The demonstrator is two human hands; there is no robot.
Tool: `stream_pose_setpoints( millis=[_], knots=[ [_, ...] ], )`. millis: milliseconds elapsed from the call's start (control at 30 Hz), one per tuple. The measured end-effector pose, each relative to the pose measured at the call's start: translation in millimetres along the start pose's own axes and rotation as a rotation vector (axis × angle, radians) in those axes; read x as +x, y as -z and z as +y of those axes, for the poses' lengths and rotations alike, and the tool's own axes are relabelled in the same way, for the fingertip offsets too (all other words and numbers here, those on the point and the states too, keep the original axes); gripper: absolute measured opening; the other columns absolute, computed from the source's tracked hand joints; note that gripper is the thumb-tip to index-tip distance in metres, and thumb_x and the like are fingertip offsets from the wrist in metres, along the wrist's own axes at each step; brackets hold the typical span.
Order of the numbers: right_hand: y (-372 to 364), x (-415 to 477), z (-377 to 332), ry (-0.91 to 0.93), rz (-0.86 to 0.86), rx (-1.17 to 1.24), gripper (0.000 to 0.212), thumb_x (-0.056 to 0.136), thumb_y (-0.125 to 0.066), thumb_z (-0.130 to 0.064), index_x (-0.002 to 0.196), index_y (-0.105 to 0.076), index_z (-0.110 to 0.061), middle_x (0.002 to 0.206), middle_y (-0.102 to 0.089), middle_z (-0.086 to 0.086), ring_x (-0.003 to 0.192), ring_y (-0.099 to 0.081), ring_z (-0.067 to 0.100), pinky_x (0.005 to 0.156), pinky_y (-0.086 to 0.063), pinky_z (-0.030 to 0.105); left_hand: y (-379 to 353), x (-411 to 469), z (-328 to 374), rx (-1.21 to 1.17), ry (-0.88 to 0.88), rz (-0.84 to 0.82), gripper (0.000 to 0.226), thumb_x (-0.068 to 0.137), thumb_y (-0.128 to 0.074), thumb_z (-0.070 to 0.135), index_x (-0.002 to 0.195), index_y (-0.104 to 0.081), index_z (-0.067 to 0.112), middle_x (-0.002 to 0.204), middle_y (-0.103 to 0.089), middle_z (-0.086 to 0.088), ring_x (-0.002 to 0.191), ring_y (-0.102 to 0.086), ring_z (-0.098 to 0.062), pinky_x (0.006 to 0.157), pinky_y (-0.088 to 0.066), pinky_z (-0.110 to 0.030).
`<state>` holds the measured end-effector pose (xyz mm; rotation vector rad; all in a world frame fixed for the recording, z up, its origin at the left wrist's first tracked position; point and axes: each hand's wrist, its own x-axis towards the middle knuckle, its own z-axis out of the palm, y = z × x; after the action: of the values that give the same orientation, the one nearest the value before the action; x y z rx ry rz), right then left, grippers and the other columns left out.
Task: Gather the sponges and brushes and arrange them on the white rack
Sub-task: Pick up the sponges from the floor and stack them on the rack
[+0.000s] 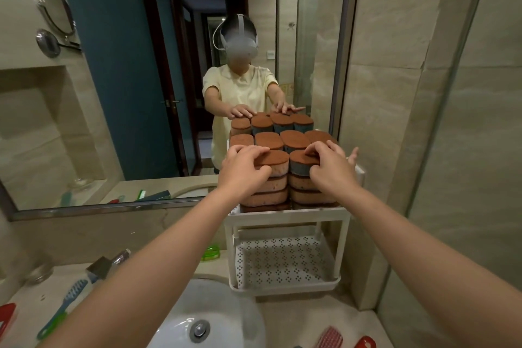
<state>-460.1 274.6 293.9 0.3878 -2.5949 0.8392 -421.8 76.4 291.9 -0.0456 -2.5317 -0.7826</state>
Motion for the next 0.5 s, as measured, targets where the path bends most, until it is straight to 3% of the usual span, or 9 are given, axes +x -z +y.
stream_pose_setpoints(
  millis=[200, 400, 500],
  knots=[
    [-8, -11, -1, 0.071, 0.106, -0.118, 0.047, 0.086, -0.046, -0.005, 0.123, -0.056, -0.032, 0.138, -0.053, -0.007, 0.147, -0.017, 0.023, 0.111, 0.019, 0.058, -6, -4, -2, 0.141, -0.059, 0.031, 0.048, 0.089, -0.047, 0.031, 0.137, -0.051, 0.034, 0.143, -0.046, 0.009, 0.136, -0.026, -0.016, 0.112, -0.024, -0.041],
    [-4, -20, -5, 0.053, 0.042, -0.154, 0.056, 0.084, -0.052, -0.015, 0.136, -0.047, -0.032, 0.153, -0.032, 0.001, 0.148, -0.006, 0.024, 0.114, 0.012, 0.06, -6, -17, 4, 0.185, -0.046, 0.053, 0.057, 0.089, -0.049, 0.029, 0.145, -0.039, 0.032, 0.146, -0.035, 0.0, 0.139, -0.018, -0.021, 0.117, -0.017, -0.045],
    [-1, -28, -11, 0.088, 0.085, -0.124, 0.062, 0.083, -0.056, -0.018, 0.142, -0.041, -0.032, 0.155, -0.029, 0.002, 0.149, -0.006, 0.023, 0.116, 0.008, 0.057, 0, -25, 8, 0.13, -0.082, 0.123, 0.06, 0.085, -0.054, 0.027, 0.143, -0.041, 0.029, 0.145, -0.037, 0.001, 0.139, -0.021, -0.02, 0.117, -0.019, -0.05]
  ],
)
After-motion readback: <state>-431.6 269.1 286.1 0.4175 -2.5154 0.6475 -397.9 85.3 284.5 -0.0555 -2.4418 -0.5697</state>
